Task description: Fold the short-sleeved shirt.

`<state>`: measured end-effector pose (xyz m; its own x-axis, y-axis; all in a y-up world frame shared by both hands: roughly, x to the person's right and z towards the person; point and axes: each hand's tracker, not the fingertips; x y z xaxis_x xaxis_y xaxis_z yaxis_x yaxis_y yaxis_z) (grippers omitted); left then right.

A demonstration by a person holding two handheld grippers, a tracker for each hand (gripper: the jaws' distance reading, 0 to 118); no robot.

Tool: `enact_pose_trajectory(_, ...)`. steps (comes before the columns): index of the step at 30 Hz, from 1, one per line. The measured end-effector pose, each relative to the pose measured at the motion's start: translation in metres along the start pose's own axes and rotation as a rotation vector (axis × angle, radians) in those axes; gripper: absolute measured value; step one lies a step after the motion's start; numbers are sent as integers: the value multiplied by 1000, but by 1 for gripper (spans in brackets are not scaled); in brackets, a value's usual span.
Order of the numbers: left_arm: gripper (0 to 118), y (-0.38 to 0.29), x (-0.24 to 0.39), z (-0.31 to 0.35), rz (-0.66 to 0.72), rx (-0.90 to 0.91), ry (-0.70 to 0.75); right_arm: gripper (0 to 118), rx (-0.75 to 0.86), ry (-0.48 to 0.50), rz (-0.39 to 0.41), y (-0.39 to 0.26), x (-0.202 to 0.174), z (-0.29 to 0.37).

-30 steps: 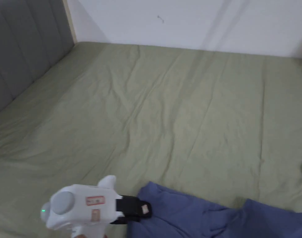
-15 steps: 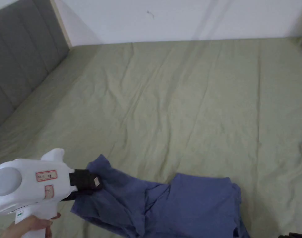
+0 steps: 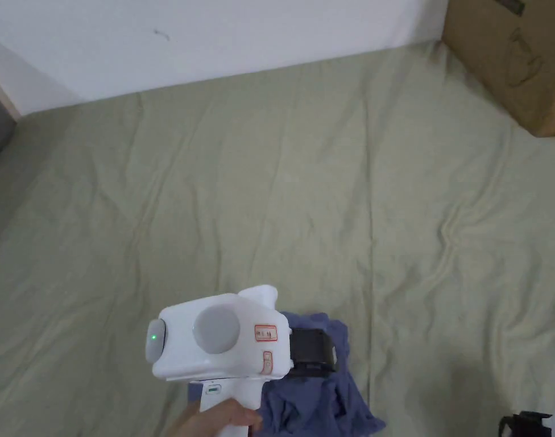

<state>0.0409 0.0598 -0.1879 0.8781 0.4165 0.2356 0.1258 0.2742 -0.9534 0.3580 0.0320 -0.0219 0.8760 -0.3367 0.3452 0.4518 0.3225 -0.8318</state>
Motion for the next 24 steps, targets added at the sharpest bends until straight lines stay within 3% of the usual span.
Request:
enact_pose_trajectory(2,99,-3,1,11,11,23,-37,5,8,-27,-8,-2,9,3)
enact_pose_trajectory(7,91,-3,-28,52,102,124,-55,5,1,-39,-36,-3,18,0)
enact_pose_trajectory(8,78,-4,-36,56,121,152,-34,5,4,-37,-36,-3,17,0)
enact_pose_trajectory(9,54,-5,-42,56,141,167,-9,5,5,-36,-33,-3,15,-1)
enact_pose_trajectory(10,15,-4,-47,52,163,167,22,5,5,-34,-24,-3,12,-1)
enact_pose_trajectory(11,5,-5,-50,47,183,144,66,5,3,-34,-12,-2,10,-2)
enact_pose_trajectory(13,5,-9,-44,34,120,94,67,5,0,-34,12,0,4,-4)
enact_pose_trajectory(17,5,-18,-13,-7,69,-22,-103,5,-1,-26,24,2,-2,-5)
enact_pose_trajectory(20,5,-25,14,-44,-34,-102,-59,5,1,-26,34,3,-7,-2)
enact_pose_trajectory(24,5,-29,30,-60,-3,-150,-148,5,3,-31,70,4,-16,3)
